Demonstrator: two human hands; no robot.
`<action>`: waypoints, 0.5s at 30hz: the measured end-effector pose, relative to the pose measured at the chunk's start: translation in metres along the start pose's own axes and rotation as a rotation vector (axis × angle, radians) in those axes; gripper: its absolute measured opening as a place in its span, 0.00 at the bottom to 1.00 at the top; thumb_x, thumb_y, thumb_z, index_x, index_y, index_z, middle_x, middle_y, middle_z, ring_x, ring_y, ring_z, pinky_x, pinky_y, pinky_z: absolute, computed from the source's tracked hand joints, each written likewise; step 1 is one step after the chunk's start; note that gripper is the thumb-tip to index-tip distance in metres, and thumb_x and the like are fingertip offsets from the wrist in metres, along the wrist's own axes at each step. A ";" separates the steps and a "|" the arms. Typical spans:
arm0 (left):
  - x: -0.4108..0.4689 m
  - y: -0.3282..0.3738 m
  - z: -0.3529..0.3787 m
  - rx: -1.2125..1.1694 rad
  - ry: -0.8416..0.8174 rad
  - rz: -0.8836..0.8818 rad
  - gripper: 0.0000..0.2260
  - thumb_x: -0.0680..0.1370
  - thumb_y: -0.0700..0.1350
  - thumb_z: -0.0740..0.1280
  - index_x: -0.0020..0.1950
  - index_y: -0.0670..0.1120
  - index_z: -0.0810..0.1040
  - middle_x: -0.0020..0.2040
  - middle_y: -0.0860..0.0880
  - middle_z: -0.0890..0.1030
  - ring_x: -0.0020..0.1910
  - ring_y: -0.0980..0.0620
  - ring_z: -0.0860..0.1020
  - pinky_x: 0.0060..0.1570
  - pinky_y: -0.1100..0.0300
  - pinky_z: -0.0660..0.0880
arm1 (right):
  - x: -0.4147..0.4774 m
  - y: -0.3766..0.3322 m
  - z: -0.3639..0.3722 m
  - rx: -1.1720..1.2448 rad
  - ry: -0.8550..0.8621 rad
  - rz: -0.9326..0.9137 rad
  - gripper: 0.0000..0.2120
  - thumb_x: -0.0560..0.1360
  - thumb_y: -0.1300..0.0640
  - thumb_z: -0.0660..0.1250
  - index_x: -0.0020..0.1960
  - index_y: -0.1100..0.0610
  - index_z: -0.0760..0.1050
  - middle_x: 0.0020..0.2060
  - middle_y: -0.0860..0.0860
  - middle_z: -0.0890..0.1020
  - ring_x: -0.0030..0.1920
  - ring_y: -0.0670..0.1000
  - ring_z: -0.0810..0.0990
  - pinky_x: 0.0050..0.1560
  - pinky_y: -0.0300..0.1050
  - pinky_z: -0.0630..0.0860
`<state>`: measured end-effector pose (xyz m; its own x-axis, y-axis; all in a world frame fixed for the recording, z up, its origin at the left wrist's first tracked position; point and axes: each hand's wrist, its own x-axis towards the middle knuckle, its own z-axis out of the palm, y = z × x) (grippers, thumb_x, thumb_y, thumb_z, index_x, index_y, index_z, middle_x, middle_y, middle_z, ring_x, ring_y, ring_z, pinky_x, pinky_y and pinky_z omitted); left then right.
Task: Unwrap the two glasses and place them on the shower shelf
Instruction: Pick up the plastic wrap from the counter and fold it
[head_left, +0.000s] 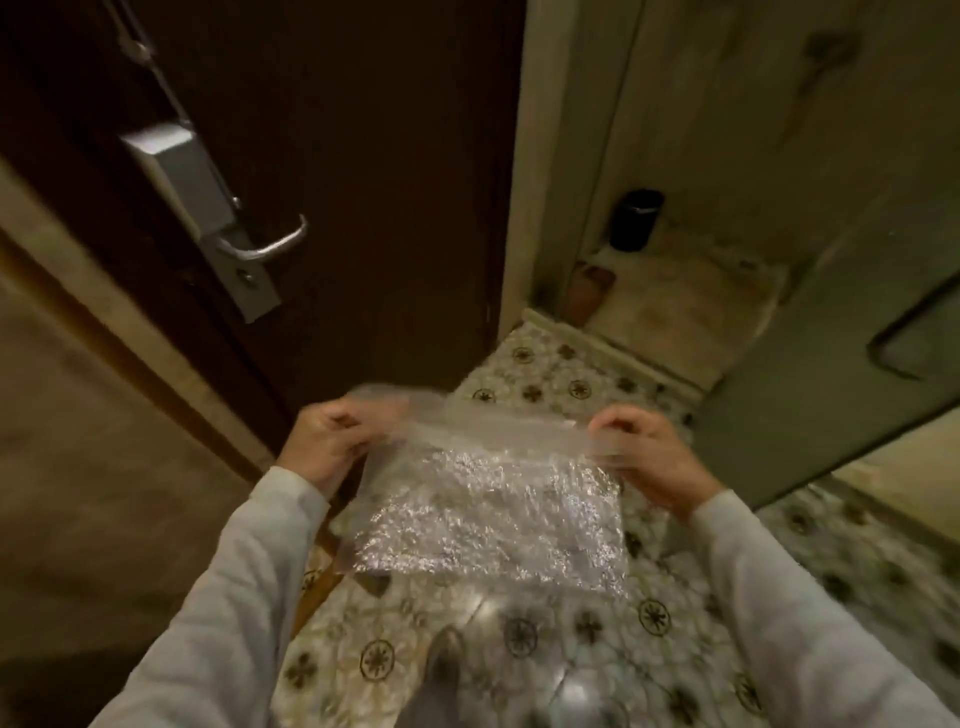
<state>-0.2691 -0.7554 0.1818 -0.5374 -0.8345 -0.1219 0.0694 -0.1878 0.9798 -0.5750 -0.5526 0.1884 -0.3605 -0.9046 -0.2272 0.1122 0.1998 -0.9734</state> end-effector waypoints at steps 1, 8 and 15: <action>0.014 0.007 -0.003 0.010 -0.052 0.032 0.09 0.67 0.32 0.73 0.44 0.43 0.87 0.49 0.44 0.87 0.49 0.48 0.85 0.43 0.59 0.82 | 0.006 -0.006 0.002 -0.025 0.027 -0.014 0.11 0.76 0.78 0.65 0.52 0.67 0.79 0.43 0.49 0.87 0.41 0.45 0.86 0.39 0.37 0.82; 0.103 0.039 -0.006 0.111 -0.146 0.107 0.07 0.70 0.27 0.68 0.36 0.37 0.81 0.49 0.45 0.87 0.51 0.48 0.84 0.45 0.65 0.79 | 0.045 -0.032 0.016 -0.119 0.329 -0.086 0.22 0.76 0.81 0.59 0.37 0.59 0.82 0.35 0.47 0.86 0.36 0.41 0.82 0.39 0.31 0.77; 0.152 0.042 0.015 -0.193 -0.293 -0.334 0.15 0.79 0.53 0.65 0.61 0.48 0.80 0.57 0.44 0.84 0.54 0.42 0.83 0.46 0.48 0.82 | 0.066 -0.035 0.004 -0.124 0.437 -0.226 0.23 0.76 0.79 0.62 0.37 0.56 0.84 0.37 0.48 0.87 0.41 0.44 0.85 0.46 0.36 0.80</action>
<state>-0.3605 -0.8828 0.2067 -0.7688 -0.5367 -0.3477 -0.0070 -0.5366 0.8438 -0.5995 -0.6210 0.2074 -0.7200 -0.6936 0.0238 -0.1146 0.0850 -0.9898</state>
